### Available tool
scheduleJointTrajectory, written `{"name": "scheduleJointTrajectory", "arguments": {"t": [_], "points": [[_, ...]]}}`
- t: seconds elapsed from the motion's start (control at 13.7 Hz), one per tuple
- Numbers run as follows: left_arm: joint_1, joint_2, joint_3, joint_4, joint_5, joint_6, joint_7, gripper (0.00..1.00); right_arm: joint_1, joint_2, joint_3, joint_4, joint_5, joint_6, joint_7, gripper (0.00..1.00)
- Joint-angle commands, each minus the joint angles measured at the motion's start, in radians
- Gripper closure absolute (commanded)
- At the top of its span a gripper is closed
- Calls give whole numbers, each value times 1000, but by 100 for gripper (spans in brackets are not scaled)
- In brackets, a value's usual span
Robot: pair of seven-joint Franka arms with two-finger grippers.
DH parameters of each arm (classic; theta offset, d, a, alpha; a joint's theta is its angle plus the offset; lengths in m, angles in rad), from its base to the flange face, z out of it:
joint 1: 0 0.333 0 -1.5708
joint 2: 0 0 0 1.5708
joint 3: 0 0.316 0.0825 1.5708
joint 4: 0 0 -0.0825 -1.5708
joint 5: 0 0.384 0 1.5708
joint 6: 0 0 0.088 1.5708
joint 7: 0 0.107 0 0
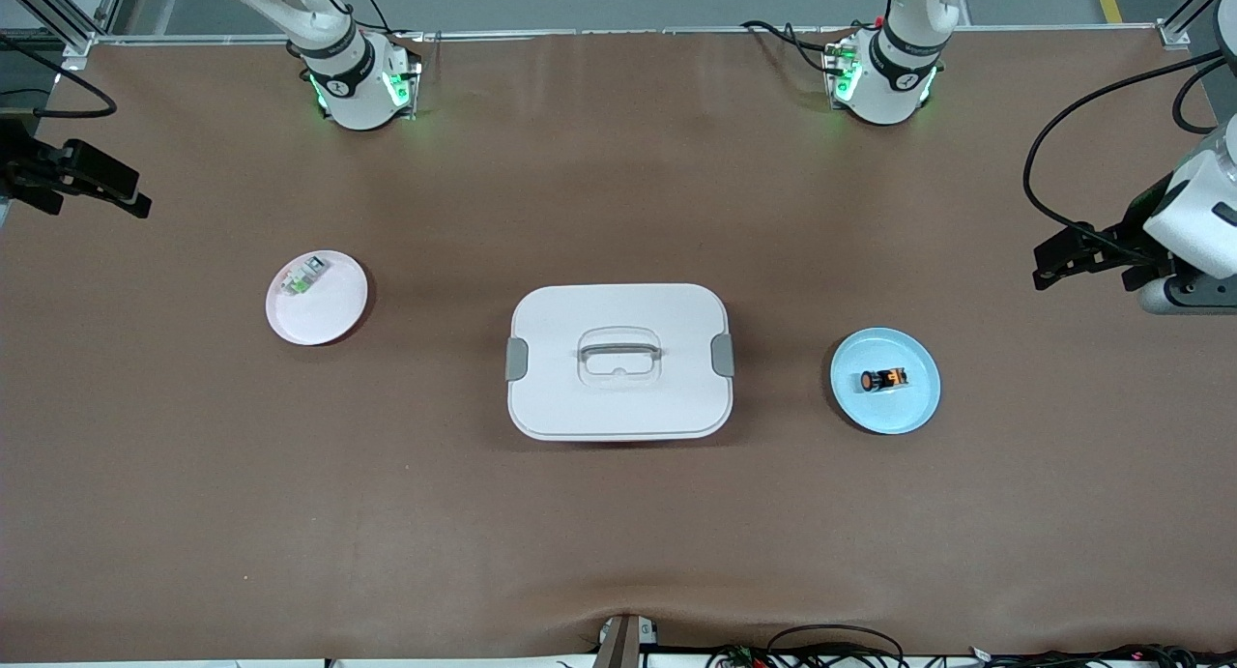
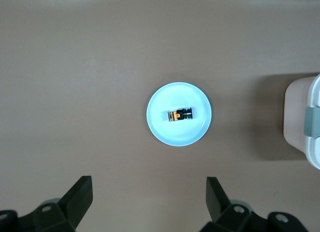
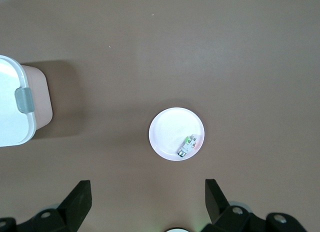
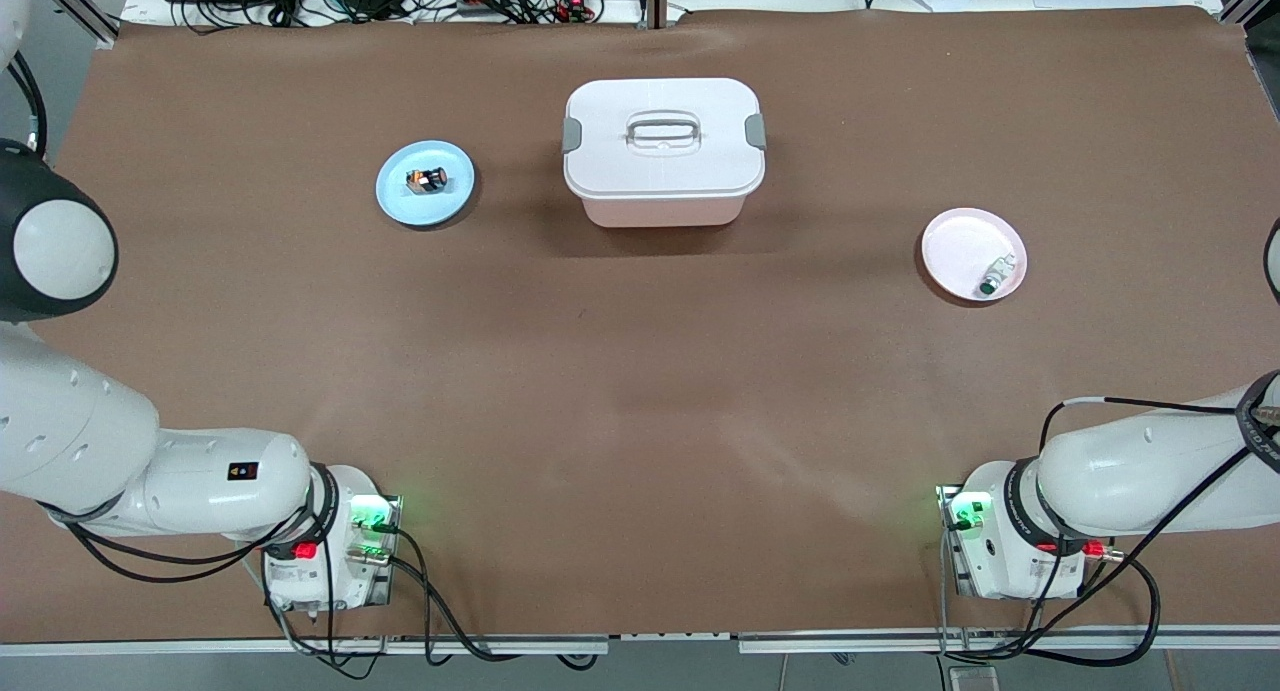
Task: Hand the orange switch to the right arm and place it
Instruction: 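Move the left gripper toward the orange switch on the blue dish, then lower the left gripper onto the orange switch and close it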
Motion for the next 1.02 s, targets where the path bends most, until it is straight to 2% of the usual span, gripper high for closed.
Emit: {"name": "scheduleJointTrajectory", "arguments": {"t": [0.0,0.15,0.37,0.44,0.73,0.88,0.95], "points": [[-8,56,-3,11,0,-7,5,0,-2,-8,0,1,11,-10,15,0],[3,120,-3,11,-52,-4,-14,0,-2,-8,-1,-1,10,-10,15,0],[-13,173,-3,-9,-55,28,-14,0,-5,-8,-1,-1,10,-8,13,0],[-6,167,-5,-58,-56,69,-11,0,-7,-8,-3,-2,8,-5,13,0],[-8,104,-11,-360,-55,363,-11,0,-8,-8,-4,-2,8,-4,13,0],[-8,104,-16,-444,-55,479,-12,0,-8,-8,-4,-2,10,1,13,0],[-6,114,-17,-455,-61,496,-17,0,-7,-8,-4,-2,10,4,13,0]]}}
